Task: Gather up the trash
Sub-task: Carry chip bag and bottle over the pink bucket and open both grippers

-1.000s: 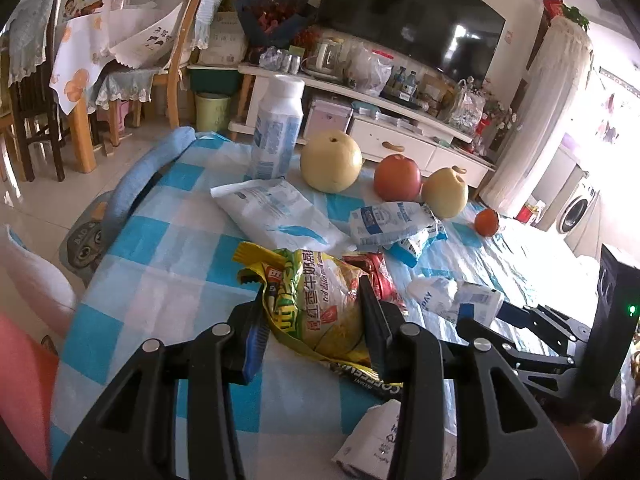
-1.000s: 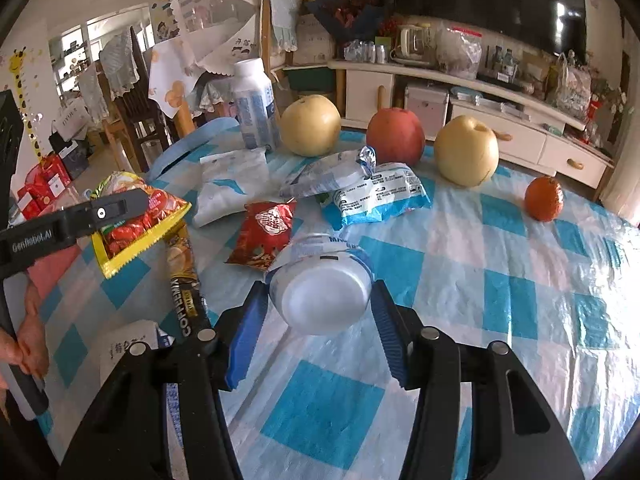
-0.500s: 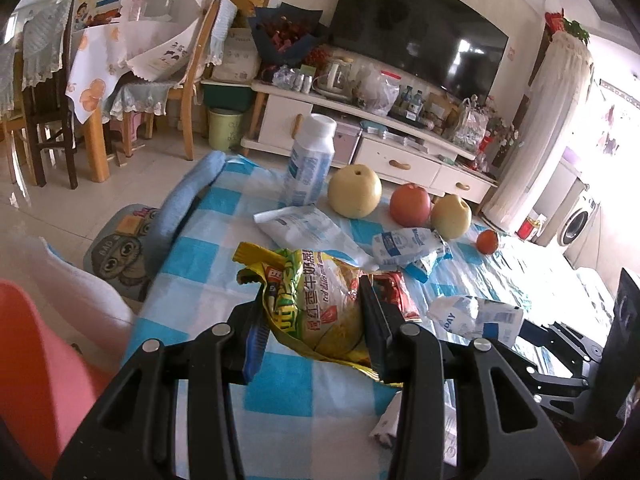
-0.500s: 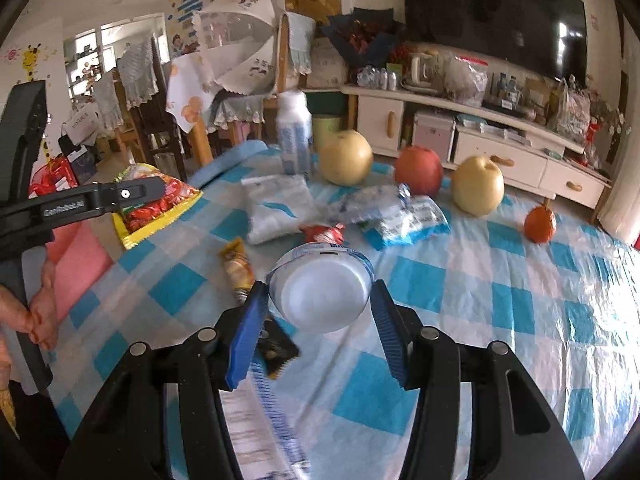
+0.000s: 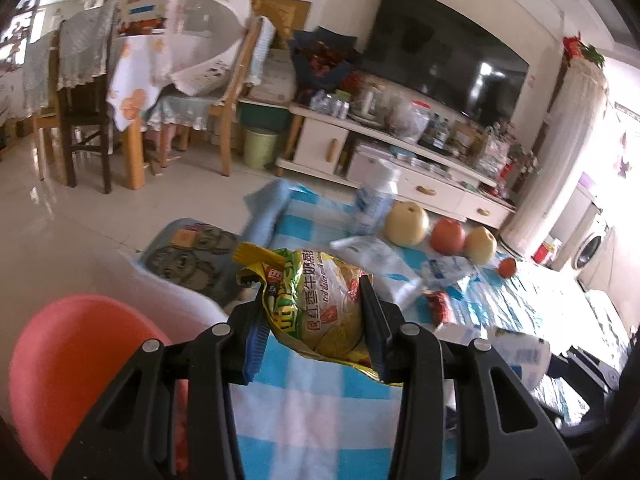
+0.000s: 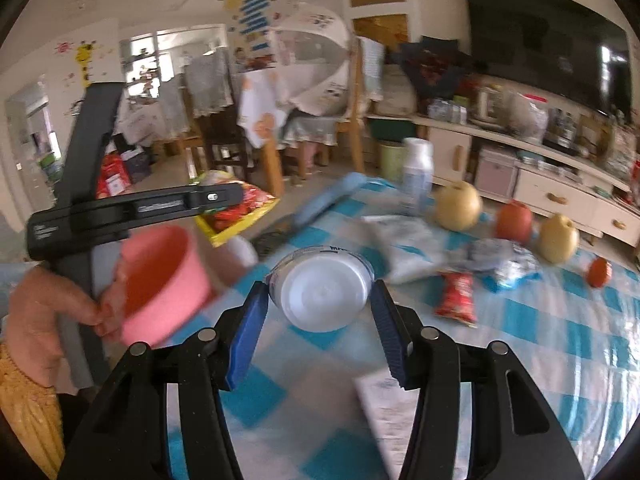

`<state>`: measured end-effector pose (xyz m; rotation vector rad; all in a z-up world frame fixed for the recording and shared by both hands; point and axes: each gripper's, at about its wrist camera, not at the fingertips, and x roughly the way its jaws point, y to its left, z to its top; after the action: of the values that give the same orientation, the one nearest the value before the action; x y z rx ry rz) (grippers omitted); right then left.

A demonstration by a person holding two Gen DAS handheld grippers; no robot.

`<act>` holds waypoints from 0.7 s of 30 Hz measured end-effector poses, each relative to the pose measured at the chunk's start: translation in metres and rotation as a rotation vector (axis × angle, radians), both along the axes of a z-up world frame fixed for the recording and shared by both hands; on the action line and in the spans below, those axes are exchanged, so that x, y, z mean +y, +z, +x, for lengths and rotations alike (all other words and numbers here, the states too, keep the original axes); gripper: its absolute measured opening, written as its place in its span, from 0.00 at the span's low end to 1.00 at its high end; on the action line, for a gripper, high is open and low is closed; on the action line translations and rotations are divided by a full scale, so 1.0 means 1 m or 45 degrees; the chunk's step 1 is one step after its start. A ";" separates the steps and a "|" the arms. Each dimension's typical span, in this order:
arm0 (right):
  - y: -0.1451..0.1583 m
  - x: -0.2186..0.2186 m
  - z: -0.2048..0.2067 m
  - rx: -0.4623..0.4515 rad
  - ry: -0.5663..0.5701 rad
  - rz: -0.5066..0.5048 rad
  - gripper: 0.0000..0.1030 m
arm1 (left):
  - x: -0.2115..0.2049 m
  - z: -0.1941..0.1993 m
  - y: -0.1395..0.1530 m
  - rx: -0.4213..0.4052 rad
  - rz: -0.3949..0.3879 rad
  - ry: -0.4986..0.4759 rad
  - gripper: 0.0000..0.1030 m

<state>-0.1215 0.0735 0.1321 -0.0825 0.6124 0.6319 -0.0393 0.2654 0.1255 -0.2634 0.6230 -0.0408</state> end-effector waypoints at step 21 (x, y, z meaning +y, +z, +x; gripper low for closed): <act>-0.043 0.195 -0.022 0.135 0.347 -0.119 0.71 | 0.135 -0.041 -0.015 0.079 -0.062 0.393 0.53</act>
<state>-0.1439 0.2683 0.0888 -0.2235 0.7400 0.8757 -0.0801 0.4007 0.1106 -0.4069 0.6378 0.2499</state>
